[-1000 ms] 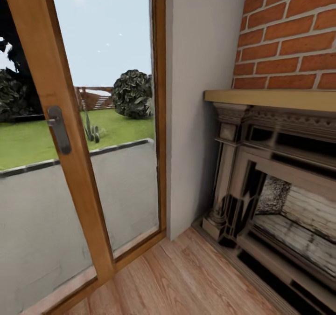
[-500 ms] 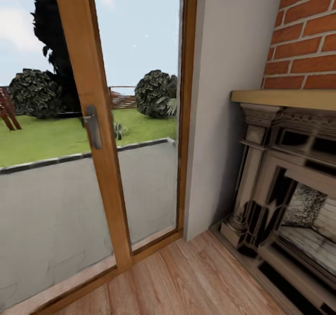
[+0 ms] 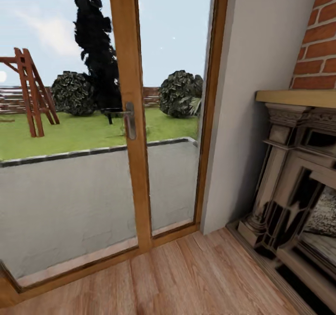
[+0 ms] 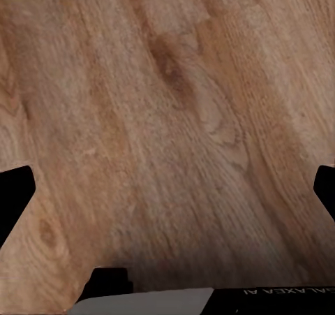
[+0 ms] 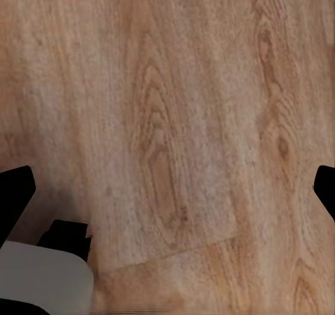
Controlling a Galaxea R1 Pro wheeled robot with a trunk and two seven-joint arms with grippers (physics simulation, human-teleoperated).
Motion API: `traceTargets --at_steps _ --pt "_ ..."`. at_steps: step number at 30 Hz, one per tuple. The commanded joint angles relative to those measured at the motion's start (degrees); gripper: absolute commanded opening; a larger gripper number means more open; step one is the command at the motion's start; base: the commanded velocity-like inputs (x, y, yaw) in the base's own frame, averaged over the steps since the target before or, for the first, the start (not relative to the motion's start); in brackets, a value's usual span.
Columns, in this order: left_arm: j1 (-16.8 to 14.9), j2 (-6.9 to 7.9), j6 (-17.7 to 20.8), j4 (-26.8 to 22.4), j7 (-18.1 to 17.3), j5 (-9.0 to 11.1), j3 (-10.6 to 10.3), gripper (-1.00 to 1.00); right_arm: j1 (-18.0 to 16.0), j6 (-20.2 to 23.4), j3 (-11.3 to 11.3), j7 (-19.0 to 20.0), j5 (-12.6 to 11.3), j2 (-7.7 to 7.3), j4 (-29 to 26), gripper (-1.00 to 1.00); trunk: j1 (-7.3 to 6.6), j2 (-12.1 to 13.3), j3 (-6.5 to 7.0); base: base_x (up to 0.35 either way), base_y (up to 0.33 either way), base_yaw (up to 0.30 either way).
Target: Turn on the radio receiver that's on the table in the living room.
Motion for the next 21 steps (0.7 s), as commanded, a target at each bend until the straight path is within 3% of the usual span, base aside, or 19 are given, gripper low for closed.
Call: traceTargets --at_steps 1,14,21 --pt "0.00 0.00 0.00 0.00 0.00 0.00 0.00 1.00 0.00 0.01 -0.01 0.00 0.00 0.00 0.00 1.00 0.00 0.00 0.00 -0.329 0.000 0.297" --pt "0.00 -0.02 0.00 0.00 0.00 -0.03 0.00 1.00 0.00 0.02 -0.02 0.00 0.00 0.01 0.00 1.00 0.00 0.00 0.00 -0.326 0.000 0.296" --pt "0.00 0.00 0.00 0.00 0.00 -0.03 0.00 1.00 0.00 -0.01 -0.02 0.00 0.00 0.01 0.00 1.00 0.00 0.00 0.00 -0.052 0.000 0.297"
